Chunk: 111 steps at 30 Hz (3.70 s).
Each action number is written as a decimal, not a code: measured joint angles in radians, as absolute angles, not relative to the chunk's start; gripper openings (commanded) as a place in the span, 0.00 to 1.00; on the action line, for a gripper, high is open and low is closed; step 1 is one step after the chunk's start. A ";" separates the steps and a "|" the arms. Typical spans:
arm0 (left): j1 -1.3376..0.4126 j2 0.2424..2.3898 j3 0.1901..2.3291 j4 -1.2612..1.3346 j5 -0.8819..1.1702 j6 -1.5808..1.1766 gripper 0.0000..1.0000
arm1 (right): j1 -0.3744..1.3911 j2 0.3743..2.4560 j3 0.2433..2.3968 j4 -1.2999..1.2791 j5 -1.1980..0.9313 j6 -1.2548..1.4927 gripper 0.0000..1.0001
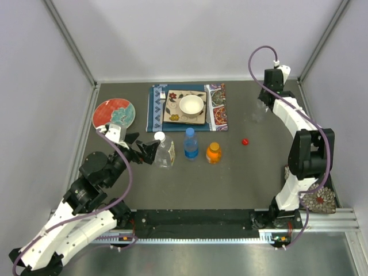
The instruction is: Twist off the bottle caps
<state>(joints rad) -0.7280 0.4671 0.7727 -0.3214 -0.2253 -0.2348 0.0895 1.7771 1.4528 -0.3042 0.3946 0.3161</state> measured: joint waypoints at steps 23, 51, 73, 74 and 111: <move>-0.728 0.513 0.770 -0.289 -0.194 -0.262 0.97 | 0.099 1.804 1.420 -0.248 0.343 0.316 0.48; -0.728 0.487 0.758 -0.289 -0.165 -0.278 0.97 | 0.127 1.800 1.390 -0.284 0.309 0.326 0.53; -0.728 0.457 0.714 -0.281 -0.105 -0.321 0.98 | 0.169 1.258 1.041 -0.462 0.269 0.517 0.65; -0.728 0.452 0.709 -0.279 -0.100 -0.325 0.98 | 0.181 1.234 1.021 -0.479 0.267 0.519 0.65; -0.728 0.434 0.639 -0.228 0.038 -0.437 0.98 | 0.203 1.208 0.726 -0.725 0.373 0.599 0.75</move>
<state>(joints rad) -0.7280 0.4339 0.6392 -0.2283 0.0376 -0.4366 0.2028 1.2079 0.7261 -0.7254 0.3725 0.5995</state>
